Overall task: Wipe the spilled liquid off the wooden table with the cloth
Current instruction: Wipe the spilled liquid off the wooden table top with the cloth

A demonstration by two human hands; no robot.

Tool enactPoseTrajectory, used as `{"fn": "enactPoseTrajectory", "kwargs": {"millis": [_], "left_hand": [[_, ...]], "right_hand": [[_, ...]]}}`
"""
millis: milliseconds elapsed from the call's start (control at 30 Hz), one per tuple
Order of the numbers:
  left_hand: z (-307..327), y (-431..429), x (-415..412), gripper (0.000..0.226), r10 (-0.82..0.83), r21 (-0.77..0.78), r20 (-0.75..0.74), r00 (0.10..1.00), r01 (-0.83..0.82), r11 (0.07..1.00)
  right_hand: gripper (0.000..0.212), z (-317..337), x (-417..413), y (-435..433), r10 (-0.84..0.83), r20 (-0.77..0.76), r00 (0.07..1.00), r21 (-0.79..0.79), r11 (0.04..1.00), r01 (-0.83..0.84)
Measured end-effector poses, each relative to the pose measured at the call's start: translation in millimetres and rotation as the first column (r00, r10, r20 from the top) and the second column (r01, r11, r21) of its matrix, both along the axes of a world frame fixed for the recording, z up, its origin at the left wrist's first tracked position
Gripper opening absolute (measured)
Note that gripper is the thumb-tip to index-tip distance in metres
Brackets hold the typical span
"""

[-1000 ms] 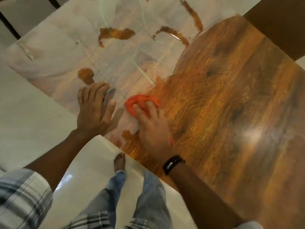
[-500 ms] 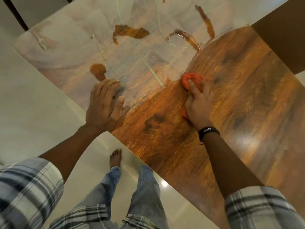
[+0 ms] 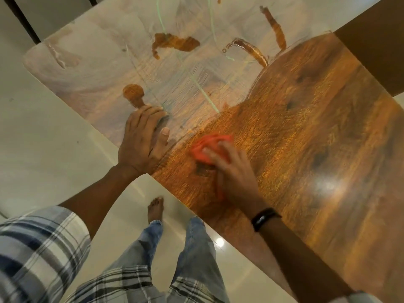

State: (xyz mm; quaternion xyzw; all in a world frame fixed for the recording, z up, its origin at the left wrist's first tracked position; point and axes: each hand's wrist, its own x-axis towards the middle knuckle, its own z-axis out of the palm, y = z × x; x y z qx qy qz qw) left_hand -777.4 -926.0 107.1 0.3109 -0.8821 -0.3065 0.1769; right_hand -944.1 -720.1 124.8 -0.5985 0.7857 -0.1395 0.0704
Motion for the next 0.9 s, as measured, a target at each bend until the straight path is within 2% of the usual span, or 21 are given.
{"fn": "enactPoseTrajectory", "kwargs": {"millis": [100, 167, 233, 333, 400, 467, 533, 600, 667, 767, 833, 900], "left_hand": [[-1.6, 1.0, 0.4, 0.056, -0.009, 0.002, 0.001, 1.0, 0.009, 1.0], [-2.1, 1.9, 0.6, 0.056, -0.01, 0.003, 0.0, 1.0, 0.01, 1.0], [-2.0, 2.3, 0.6, 0.055, -0.005, 0.005, -0.009, 1.0, 0.006, 1.0], [-0.6, 2.4, 0.1, 0.055, 0.0, 0.013, -0.021, 1.0, 0.0, 1.0], [0.0, 2.4, 0.2, 0.055, 0.007, 0.021, -0.034, 0.999, -0.006, 1.0], [-1.7, 2.1, -0.1, 0.055, 0.005, 0.02, -0.052, 0.999, -0.003, 1.0], [-4.6, 1.2, -0.4, 0.057, 0.002, 0.018, -0.063, 0.998, -0.001, 1.0], [-7.3, 1.3, 0.9, 0.061, 0.012, 0.023, -0.065, 0.998, -0.011, 1.0], [-8.9, 1.5, 1.0, 0.063, 0.021, 0.021, -0.055, 0.998, -0.019, 1.0], [-9.9, -0.6, -0.1, 0.059, 0.012, 0.022, -0.028, 1.0, -0.012, 1.0], [-9.9, -0.8, 0.3, 0.055, 0.015, 0.008, -0.016, 1.0, -0.015, 1.0], [-8.7, -0.6, 0.2, 0.053, 0.016, 0.008, -0.008, 1.0, -0.016, 1.0]], "right_hand": [[0.049, 7.5, -75.2, -17.8, -0.406, 0.035, 0.913, 0.033, 0.914, 0.405], [0.043, 12.4, -81.8, -34.5, -0.499, 0.034, 0.866, 0.039, 0.866, 0.498], [0.044, 13.4, -45.7, -45.9, -0.395, 0.002, 0.919, 0.009, 0.919, 0.395], [0.043, 8.4, 48.0, -34.1, -0.09, 0.032, 0.995, -0.007, 0.996, 0.09], [0.046, 7.0, 91.6, -13.4, 0.168, 0.069, 0.983, 0.044, 0.984, -0.171], [0.052, 8.6, 85.3, -6.5, 0.37, 0.117, 0.922, 0.105, 0.918, -0.382], [0.038, 11.1, 48.3, -15.5, 0.395, 0.123, 0.91, 0.089, 0.909, -0.407], [0.042, 11.8, -7.3, -33.1, 0.257, 0.077, 0.963, 0.052, 0.964, -0.261], [0.048, 11.4, -78.9, -51.9, 0.028, 0.01, 1.0, 0.052, 0.998, -0.028], [0.047, 16.5, -170.3, -77.9, -0.335, 0.039, 0.941, 0.067, 0.941, 0.332], [0.042, 20.0, -187.3, -96.8, -0.452, -0.004, 0.892, 0.047, 0.891, 0.451], [0.046, 21.1, -161.9, -106.1, -0.441, -0.018, 0.897, 0.057, 0.895, 0.442]]}}
